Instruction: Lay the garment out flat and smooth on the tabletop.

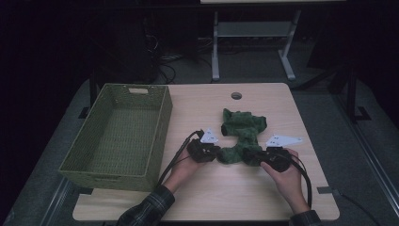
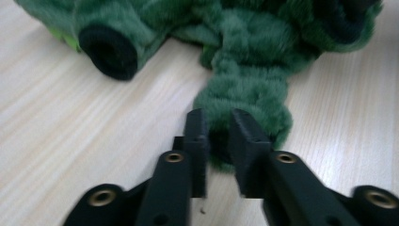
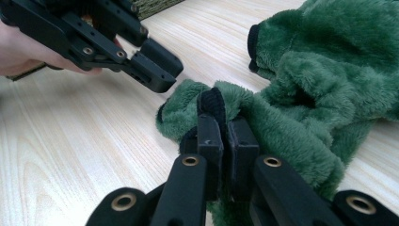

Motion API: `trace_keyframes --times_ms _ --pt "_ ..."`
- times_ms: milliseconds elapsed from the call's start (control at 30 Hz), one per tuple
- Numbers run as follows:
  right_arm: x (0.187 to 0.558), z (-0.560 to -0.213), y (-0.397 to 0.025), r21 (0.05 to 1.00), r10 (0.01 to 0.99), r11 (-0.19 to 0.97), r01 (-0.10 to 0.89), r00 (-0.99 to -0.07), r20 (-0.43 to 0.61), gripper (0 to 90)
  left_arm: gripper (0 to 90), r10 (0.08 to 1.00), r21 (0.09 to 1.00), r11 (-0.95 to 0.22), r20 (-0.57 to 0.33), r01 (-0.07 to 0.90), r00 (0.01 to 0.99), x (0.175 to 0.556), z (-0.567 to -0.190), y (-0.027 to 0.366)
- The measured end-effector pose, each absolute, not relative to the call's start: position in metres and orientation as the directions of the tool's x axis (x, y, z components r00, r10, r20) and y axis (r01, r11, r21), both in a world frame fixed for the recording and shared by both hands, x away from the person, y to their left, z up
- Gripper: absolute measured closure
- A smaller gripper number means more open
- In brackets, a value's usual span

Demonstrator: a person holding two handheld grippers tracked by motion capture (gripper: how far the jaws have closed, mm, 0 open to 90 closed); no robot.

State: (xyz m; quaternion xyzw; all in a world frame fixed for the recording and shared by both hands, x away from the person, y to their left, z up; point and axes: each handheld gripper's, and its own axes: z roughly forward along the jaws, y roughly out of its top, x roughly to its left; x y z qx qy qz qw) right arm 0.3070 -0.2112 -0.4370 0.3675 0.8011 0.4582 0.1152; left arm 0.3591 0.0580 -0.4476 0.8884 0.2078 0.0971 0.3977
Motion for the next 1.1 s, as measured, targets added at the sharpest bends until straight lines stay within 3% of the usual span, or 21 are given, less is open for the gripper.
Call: trace_keyframes --times_ms 167,300,467,533,1100 --pt "0.308 -0.439 -0.209 0.815 0.691 0.316 0.486 -0.706 0.153 86.3 55.2 0.45 0.753 -0.573 -0.043 0.325 0.892 0.371 -0.453 0.052" --pt "0.308 -0.439 -0.209 0.814 0.69 0.319 0.485 -0.708 0.152 86.3 49.5 0.447 0.74 -0.574 -0.075 0.35 0.891 0.378 -0.464 0.046" --pt "0.307 -0.438 -0.213 0.816 0.697 0.31 0.487 -0.701 0.153 86.3 76.7 0.406 0.713 -0.61 -0.093 0.346 0.909 0.378 -0.468 0.044" --pt "0.307 -0.436 -0.215 0.824 0.7 0.301 0.48 -0.698 0.151 86.3 82.0 0.406 0.711 -0.616 -0.084 0.34 0.91 0.376 -0.466 0.044" --pt "0.288 -0.427 -0.276 0.829 0.795 0.22 0.515 -0.587 0.153 86.2 83.5 0.416 0.748 -0.539 -0.164 0.388 0.895 0.349 -0.42 0.085"
